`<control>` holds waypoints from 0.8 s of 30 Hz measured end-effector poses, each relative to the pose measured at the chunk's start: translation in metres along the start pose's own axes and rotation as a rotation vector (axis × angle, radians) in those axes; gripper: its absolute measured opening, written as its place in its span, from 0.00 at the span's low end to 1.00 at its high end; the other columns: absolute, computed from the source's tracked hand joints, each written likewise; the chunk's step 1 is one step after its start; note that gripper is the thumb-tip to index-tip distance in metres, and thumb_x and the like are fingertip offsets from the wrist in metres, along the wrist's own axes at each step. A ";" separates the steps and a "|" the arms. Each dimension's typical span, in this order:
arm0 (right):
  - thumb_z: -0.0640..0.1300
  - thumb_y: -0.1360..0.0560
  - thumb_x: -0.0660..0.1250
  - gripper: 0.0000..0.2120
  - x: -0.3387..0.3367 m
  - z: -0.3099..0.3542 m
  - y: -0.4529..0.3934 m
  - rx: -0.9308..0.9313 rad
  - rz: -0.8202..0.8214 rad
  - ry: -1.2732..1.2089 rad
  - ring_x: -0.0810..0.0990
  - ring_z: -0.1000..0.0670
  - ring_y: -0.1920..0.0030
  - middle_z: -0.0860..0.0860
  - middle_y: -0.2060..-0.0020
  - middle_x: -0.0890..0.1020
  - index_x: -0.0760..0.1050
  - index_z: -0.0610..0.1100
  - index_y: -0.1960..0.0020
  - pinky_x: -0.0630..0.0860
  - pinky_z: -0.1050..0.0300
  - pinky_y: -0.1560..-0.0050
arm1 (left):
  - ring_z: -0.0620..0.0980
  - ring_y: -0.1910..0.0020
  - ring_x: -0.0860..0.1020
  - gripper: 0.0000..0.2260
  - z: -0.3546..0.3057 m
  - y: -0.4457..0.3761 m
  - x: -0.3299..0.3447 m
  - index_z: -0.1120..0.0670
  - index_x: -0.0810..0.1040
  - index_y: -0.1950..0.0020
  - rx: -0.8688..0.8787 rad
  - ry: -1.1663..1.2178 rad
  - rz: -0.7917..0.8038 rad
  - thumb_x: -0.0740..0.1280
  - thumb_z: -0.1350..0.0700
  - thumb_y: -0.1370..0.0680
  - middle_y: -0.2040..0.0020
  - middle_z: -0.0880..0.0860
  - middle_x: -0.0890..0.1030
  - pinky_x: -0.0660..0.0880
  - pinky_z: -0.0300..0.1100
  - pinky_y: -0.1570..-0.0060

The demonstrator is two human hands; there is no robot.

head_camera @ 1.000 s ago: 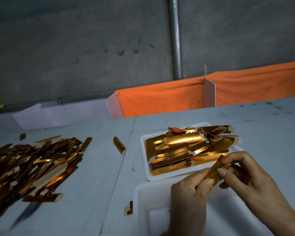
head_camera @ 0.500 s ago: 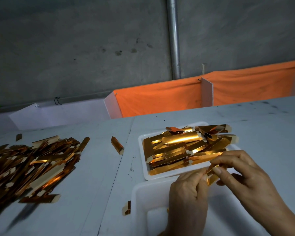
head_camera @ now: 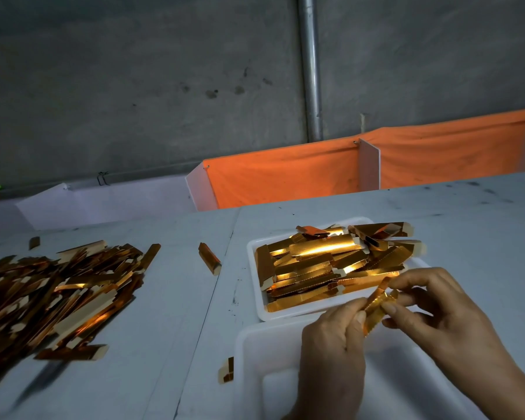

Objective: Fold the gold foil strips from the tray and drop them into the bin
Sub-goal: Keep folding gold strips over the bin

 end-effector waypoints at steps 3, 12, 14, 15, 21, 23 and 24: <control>0.36 0.31 0.73 0.14 0.000 -0.001 0.002 0.097 0.041 0.002 0.85 0.52 0.59 0.51 0.60 0.83 0.75 0.51 0.53 0.81 0.59 0.60 | 0.27 0.47 0.64 0.16 0.001 -0.001 0.003 0.42 0.70 0.31 0.017 -0.063 0.001 0.54 0.49 0.17 0.35 0.39 0.74 0.56 0.15 0.52; 0.37 0.30 0.72 0.09 0.001 0.002 0.000 0.263 0.111 -0.001 0.86 0.51 0.61 0.49 0.65 0.85 0.74 0.44 0.54 0.76 0.52 0.51 | 0.32 0.49 0.68 0.45 -0.005 -0.002 0.004 0.46 0.71 0.30 0.040 -0.106 0.041 0.32 0.35 0.39 0.38 0.44 0.77 0.57 0.16 0.54; 0.38 0.30 0.72 0.09 0.002 0.000 0.000 0.283 0.127 -0.012 0.85 0.52 0.62 0.49 0.66 0.85 0.74 0.45 0.53 0.75 0.52 0.50 | 0.35 0.46 0.72 0.44 -0.003 -0.002 0.004 0.47 0.72 0.31 0.064 -0.106 0.019 0.33 0.35 0.37 0.38 0.45 0.78 0.60 0.19 0.50; 0.39 0.30 0.72 0.09 0.002 -0.001 0.000 0.298 0.141 -0.024 0.85 0.52 0.61 0.49 0.66 0.85 0.74 0.45 0.53 0.74 0.52 0.49 | 0.37 0.44 0.73 0.45 -0.003 -0.002 0.003 0.48 0.72 0.31 0.057 -0.108 0.023 0.33 0.34 0.38 0.38 0.45 0.78 0.62 0.21 0.48; 0.34 0.31 0.71 0.05 -0.001 -0.009 -0.005 0.404 0.233 -0.240 0.85 0.45 0.57 0.38 0.61 0.84 0.77 0.37 0.56 0.82 0.57 0.56 | 0.35 0.39 0.72 0.24 -0.005 0.002 0.001 0.45 0.70 0.30 0.083 -0.112 0.022 0.45 0.42 0.21 0.35 0.41 0.75 0.65 0.25 0.39; 0.35 0.32 0.71 0.05 -0.002 -0.009 -0.006 0.407 0.233 -0.319 0.85 0.44 0.56 0.39 0.59 0.84 0.78 0.36 0.57 0.82 0.61 0.58 | 0.32 0.43 0.71 0.16 -0.003 0.003 -0.001 0.45 0.72 0.31 0.098 -0.083 -0.015 0.54 0.51 0.18 0.37 0.41 0.77 0.66 0.24 0.40; 0.37 0.33 0.71 0.05 -0.002 -0.010 -0.006 0.402 0.233 -0.343 0.85 0.43 0.55 0.40 0.58 0.85 0.78 0.36 0.58 0.82 0.61 0.58 | 0.29 0.46 0.71 0.15 -0.002 0.003 -0.001 0.45 0.73 0.32 0.103 -0.069 -0.022 0.56 0.52 0.18 0.38 0.41 0.77 0.66 0.22 0.42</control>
Point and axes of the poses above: each hand's wrist, its own y-axis away from the middle knuckle, its own x-axis out of the palm, z = x × y, the point moved 3 cm from there along -y, towards the middle knuckle
